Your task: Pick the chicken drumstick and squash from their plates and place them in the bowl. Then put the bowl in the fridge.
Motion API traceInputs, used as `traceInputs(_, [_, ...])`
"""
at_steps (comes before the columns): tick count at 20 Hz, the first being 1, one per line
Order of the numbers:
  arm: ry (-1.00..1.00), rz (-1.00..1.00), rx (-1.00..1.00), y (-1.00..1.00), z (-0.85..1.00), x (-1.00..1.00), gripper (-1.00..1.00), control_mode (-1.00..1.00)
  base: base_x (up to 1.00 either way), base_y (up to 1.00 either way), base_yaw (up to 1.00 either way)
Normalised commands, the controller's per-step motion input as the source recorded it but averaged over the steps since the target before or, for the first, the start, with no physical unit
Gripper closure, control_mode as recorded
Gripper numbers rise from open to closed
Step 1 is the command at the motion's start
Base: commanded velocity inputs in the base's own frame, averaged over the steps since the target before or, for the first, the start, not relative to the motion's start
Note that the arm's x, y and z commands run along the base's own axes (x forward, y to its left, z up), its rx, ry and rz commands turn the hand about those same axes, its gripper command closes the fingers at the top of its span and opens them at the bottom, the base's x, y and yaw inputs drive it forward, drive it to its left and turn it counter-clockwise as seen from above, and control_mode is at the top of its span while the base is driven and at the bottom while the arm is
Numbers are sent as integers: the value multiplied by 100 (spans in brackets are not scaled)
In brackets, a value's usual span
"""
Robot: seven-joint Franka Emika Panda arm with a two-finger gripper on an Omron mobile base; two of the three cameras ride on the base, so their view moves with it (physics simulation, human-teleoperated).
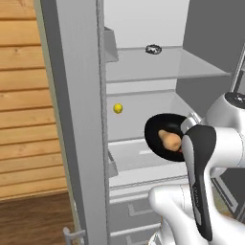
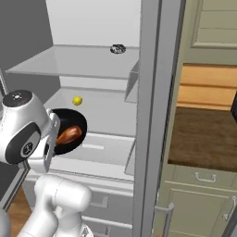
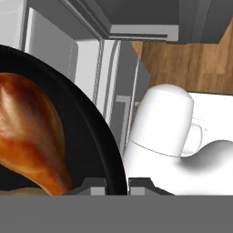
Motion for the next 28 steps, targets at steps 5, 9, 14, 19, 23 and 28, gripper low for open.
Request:
traceInputs(5, [0, 0, 0, 0, 0, 0, 100, 100, 44, 0, 0])
traceInputs(9, [0, 0, 0, 0, 0, 0, 100, 100, 34, 0, 0])
traceInputs(14, [0, 0, 0, 0, 0, 0, 100, 100, 44, 0, 0])
traceInputs(19, [0, 0, 0, 0, 0, 0, 100, 100, 60, 0, 0])
traceInputs(23, [0, 0, 0, 0, 0, 0, 100, 100, 29, 0, 0])
traceInputs(28, [0, 0, 0, 0, 0, 0, 100, 100, 0, 0, 0])
